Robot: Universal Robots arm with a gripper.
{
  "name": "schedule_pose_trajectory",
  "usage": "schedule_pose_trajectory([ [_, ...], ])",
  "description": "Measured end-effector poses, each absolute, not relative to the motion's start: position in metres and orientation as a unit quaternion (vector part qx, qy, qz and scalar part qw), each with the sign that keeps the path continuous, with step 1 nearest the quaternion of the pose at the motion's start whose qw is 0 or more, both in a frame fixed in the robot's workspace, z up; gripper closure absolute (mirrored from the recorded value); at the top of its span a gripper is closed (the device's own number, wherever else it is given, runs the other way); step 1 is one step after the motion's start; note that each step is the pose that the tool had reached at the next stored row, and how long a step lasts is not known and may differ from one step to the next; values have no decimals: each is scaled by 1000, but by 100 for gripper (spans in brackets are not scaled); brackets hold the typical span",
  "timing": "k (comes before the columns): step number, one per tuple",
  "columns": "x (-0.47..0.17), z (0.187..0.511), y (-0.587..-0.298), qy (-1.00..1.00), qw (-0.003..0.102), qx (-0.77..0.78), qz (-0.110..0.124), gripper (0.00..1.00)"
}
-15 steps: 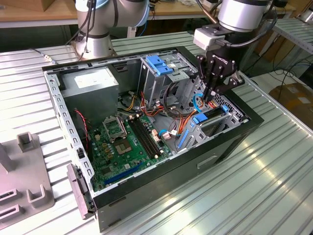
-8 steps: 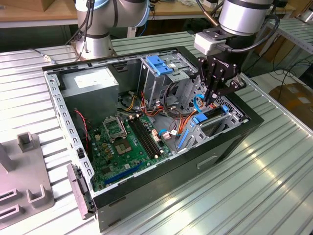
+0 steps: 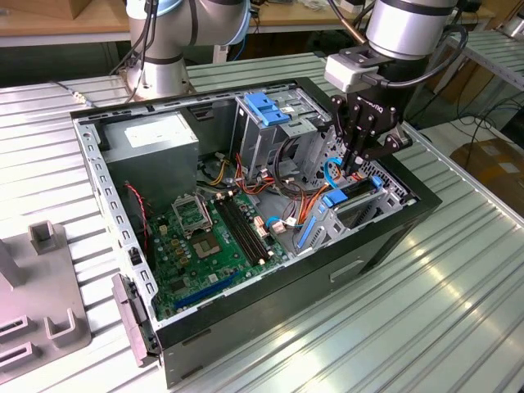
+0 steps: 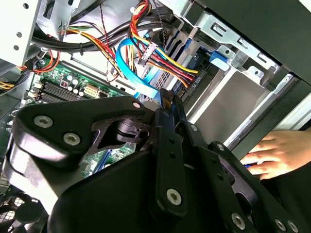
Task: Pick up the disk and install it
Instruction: 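Insert the second disk wire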
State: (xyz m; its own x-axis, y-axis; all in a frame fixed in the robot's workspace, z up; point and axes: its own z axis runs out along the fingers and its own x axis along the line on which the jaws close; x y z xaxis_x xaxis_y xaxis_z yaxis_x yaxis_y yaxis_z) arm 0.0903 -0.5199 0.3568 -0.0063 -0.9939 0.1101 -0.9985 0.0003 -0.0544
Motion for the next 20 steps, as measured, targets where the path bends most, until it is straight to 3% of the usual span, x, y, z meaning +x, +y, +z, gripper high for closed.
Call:
schedule_pose_trajectory([
  [7,90,354,-529,-707,17,705,58,84],
  [13,85,353,-532,-707,6,704,67,84],
  [20,84,351,-537,-707,3,703,70,84],
])
